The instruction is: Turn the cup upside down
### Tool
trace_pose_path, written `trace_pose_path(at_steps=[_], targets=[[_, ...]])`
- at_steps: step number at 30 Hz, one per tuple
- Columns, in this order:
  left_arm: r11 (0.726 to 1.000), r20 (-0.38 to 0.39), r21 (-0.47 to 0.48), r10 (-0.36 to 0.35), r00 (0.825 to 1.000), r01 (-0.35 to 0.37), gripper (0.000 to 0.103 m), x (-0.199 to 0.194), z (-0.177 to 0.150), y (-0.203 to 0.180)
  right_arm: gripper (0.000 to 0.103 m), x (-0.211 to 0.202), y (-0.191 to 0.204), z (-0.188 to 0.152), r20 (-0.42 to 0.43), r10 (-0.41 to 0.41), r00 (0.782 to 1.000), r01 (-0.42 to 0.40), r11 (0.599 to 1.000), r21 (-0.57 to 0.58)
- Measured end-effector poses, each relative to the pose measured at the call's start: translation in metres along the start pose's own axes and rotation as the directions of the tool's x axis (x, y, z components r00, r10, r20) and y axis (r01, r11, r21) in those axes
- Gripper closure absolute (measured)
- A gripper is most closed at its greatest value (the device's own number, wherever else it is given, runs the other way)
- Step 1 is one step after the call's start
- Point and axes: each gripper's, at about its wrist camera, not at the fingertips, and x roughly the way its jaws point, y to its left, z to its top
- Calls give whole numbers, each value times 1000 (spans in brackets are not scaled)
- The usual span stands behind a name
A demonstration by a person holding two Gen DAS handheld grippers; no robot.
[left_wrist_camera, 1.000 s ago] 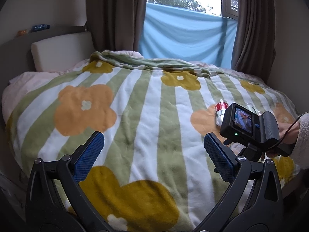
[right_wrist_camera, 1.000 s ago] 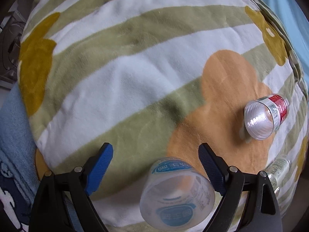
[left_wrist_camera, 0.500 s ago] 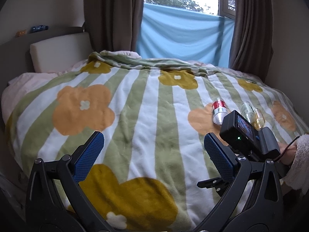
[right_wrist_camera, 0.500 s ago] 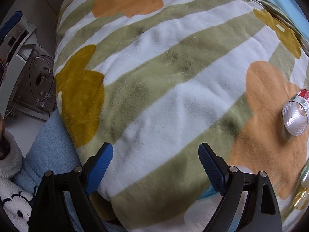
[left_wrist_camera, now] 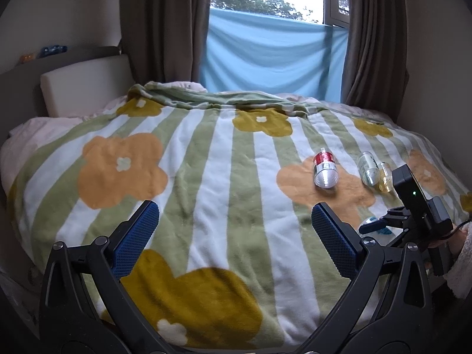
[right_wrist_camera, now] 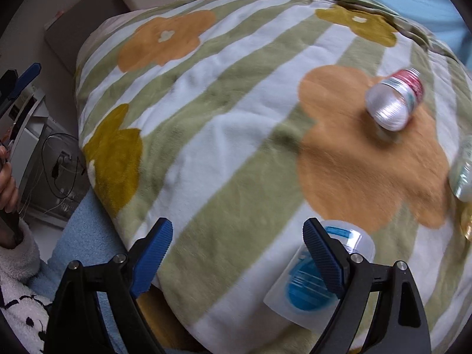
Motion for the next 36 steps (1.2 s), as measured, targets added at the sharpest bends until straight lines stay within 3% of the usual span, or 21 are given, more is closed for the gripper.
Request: trace_pose_path(at_steps=[5,8,15,18,21,25,31,36], targets=[[999,-14,20,-33,999,33,0,0,-1,-15,15,-14,-11,-13,41,6,999,-8,999,46],[998,-21,43,-35,999,36,0,2,3,-27,15,-41,-11,-18,119,15,993,-23,998,64],[994,-62,77,-71,996,75,0,14,11,-66,15,-121,-32,-57,274,-197,941,163,976,143],[989,-115,91,-108,988,118,0,27,11,-94,15,-141,-49,-77,305,-242,921,179,959,220],[977,-199,114,-156,968,181,0,47,12,-129,15,-154,-59,-93,336,-264,904,175,946,272],[959,-302,180,-159,940,220,0,80,15,-183,15,-165,-60,-104,382,-352,855,245,922,301],[961,-440,228,-41,897,156,0,133,6,-234,15,-170,-58,-117,428,-446,786,300,880,368],[983,-539,139,-27,842,121,0,162,-2,-223,15,-165,-54,-121,459,-443,770,291,884,365]])
